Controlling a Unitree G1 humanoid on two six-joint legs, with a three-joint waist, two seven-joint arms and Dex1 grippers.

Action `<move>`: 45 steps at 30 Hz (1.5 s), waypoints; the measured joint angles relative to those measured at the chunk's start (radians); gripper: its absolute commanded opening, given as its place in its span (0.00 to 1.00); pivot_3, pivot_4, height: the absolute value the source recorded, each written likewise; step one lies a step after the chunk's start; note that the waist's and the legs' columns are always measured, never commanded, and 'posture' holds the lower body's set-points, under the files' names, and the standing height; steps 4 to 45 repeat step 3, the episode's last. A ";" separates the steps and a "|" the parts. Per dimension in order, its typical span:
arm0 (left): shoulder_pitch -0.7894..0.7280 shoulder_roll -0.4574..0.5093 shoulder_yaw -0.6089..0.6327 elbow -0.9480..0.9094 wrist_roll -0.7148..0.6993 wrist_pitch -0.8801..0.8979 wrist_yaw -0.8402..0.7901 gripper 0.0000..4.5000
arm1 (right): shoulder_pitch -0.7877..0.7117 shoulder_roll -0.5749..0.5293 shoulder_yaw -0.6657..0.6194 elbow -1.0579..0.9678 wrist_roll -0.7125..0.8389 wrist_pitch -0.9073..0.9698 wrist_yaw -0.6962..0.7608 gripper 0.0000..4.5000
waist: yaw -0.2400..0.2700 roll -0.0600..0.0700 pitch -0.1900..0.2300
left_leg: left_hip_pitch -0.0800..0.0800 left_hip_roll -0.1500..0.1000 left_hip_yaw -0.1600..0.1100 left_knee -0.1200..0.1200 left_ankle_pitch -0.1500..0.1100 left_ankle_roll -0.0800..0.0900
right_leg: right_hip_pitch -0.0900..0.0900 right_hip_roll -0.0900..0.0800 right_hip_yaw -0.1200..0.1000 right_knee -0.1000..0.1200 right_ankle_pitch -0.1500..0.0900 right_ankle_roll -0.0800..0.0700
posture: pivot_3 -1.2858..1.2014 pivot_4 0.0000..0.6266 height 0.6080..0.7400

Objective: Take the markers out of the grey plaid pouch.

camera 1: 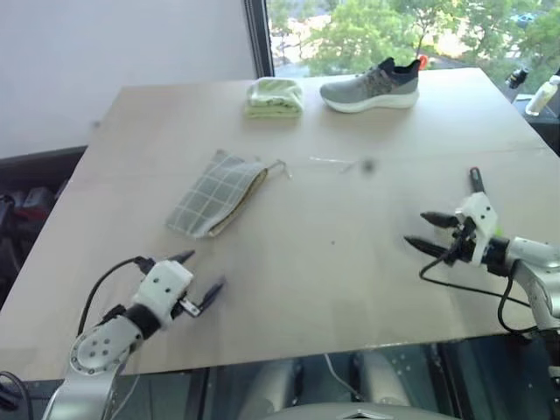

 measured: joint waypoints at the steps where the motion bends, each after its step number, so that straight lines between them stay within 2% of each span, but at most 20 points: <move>1: 0.000 -0.005 -0.008 -0.014 -0.014 0.022 0.000 0.98 | 0.001 0.000 0.000 0.007 0.002 -0.006 0.009 0.84 | 0.000 0.000 0.000 | 0.000 0.000 0.000 0.000 0.000 0.000 | 0.000 0.000 -0.001 0.000 0.000 0.000 | 0.52 0.24 1.00; 3: 0.002 -0.023 -0.032 -0.054 -0.036 0.066 0.002 0.98 | 0.002 0.000 -0.004 0.027 0.007 -0.021 0.027 0.84 | 0.001 0.000 0.000 | 0.000 0.000 0.000 0.001 0.000 0.000 | 0.000 0.000 -0.001 0.001 0.000 0.000 | 0.52 0.24 1.00; 45: 0.002 -0.023 -0.032 -0.054 -0.036 0.066 0.002 0.98 | 0.002 0.000 -0.004 0.027 0.007 -0.021 0.027 0.84 | 0.001 0.000 0.000 | 0.000 0.000 0.000 0.001 0.000 0.000 | 0.000 0.000 -0.001 0.001 0.000 0.000 | 0.52 0.24 1.00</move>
